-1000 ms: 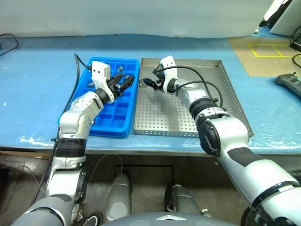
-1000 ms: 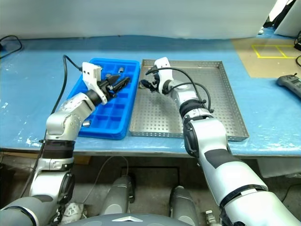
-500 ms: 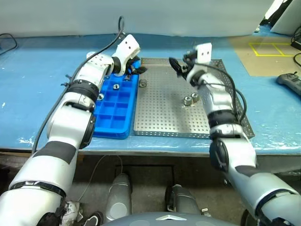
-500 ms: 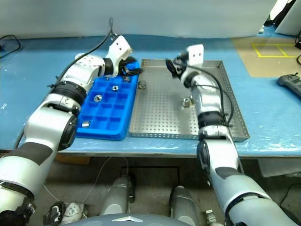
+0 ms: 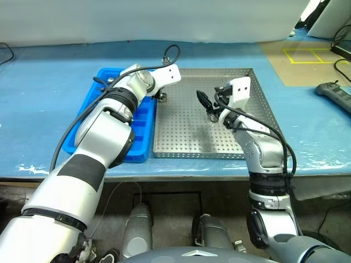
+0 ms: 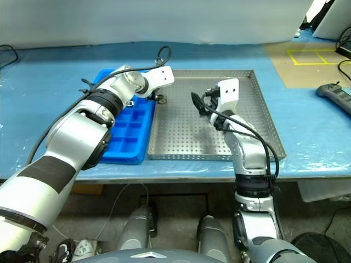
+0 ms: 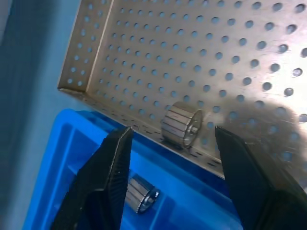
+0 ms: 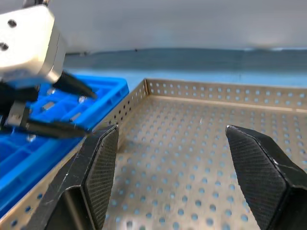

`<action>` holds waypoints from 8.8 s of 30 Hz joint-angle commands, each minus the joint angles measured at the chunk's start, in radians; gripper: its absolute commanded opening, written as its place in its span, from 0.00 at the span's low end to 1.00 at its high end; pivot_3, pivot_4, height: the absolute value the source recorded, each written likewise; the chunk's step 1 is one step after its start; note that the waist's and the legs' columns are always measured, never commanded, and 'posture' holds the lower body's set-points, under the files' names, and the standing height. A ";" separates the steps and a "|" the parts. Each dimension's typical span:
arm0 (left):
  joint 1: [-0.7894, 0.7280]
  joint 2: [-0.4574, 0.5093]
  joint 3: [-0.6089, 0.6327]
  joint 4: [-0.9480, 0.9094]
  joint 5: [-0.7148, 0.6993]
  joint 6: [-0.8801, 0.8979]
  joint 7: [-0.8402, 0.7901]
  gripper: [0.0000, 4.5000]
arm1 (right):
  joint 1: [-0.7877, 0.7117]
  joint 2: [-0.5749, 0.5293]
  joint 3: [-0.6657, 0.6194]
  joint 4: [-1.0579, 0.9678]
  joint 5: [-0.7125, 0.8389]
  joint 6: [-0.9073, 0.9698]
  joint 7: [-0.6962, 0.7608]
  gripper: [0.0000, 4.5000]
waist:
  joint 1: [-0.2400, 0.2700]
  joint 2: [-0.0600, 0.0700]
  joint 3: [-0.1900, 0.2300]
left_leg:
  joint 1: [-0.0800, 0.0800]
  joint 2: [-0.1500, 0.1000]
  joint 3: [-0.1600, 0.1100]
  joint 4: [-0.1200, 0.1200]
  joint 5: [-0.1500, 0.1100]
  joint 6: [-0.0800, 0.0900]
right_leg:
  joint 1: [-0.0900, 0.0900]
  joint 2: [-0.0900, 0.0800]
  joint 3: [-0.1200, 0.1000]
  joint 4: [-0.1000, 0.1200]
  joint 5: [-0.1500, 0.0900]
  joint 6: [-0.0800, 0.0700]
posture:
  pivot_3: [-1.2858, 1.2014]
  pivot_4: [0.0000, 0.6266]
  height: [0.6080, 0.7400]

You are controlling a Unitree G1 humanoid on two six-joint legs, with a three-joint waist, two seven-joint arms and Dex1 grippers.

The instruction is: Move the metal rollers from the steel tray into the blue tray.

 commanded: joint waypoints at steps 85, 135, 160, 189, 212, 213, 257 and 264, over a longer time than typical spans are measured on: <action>0.060 -0.014 0.099 -0.007 0.106 -0.027 0.300 0.01 | 0.128 -0.072 0.089 -0.106 -0.011 0.047 -0.026 0.83 | -0.043 0.000 0.000 | 0.010 -0.002 0.000 -0.014 0.000 0.005 | 0.011 -0.002 0.000 -0.019 0.001 0.000 | 0.43 0.24 1.00; -0.044 -0.014 0.197 -0.095 -0.107 -0.225 -0.412 0.01 | 0.150 -0.069 0.110 -0.052 -0.028 0.012 -0.023 0.83 | -0.048 0.002 -0.001 | 0.010 -0.003 0.003 -0.024 0.001 0.015 | 0.012 -0.005 0.000 -0.030 0.004 -0.003 | 0.44 0.24 1.00; 0.130 -0.076 0.114 -0.009 0.044 0.019 0.256 0.01 | 0.215 -0.087 0.098 -0.101 -0.044 0.027 -0.032 0.83 | -0.050 0.002 -0.001 | 0.011 -0.002 0.002 -0.018 0.004 0.010 | 0.012 -0.004 0.001 -0.024 0.006 0.000 | 0.41 0.24 1.00; 0.106 0.043 0.051 -0.131 -0.058 -0.427 -0.833 0.01 | 0.188 -0.087 0.110 -0.043 -0.049 0.011 -0.018 0.83 | -0.049 0.002 -0.002 | 0.011 -0.002 0.003 -0.019 0.002 0.016 | 0.012 -0.004 0.002 -0.024 0.005 -0.004 | 0.43 0.24 1.00; 0.284 0.337 0.600 -0.438 -0.671 0.340 -0.734 0.01 | 0.059 -0.167 0.145 -0.201 0.151 0.021 0.280 0.83 | -0.051 0.003 -0.001 | 0.014 0.001 0.020 -0.024 0.003 0.015 | 0.007 -0.003 0.006 -0.023 0.004 -0.005 | 0.44 0.24 1.00; 0.344 0.345 0.606 -0.498 -0.687 0.371 -0.715 0.01 | 0.038 -0.165 0.153 -0.189 0.153 0.012 0.291 0.83 | -0.049 0.003 -0.001 | 0.014 0.001 0.020 -0.024 0.003 0.015 | 0.007 -0.003 0.006 -0.023 0.004 -0.005 | 0.45 0.24 1.00; 0.849 0.342 0.560 -1.354 -1.026 0.694 -0.282 1.00 | -0.629 0.096 0.026 1.453 -0.165 -0.688 0.076 1.00 | -0.014 -0.001 0.001 | -0.002 0.010 0.019 -0.006 0.009 0.006 | -0.007 0.001 0.001 -0.003 0.005 -0.008 | 0.53 0.24 1.00; 0.849 0.351 0.544 -1.326 -1.017 0.665 -0.288 1.00 | -0.629 0.105 0.007 1.462 -0.179 -0.695 0.037 0.79 | -0.012 -0.001 0.001 | -0.002 0.010 0.019 -0.007 0.009 0.006 | -0.007 0.001 0.001 -0.003 0.005 -0.008 | 0.53 0.24 1.00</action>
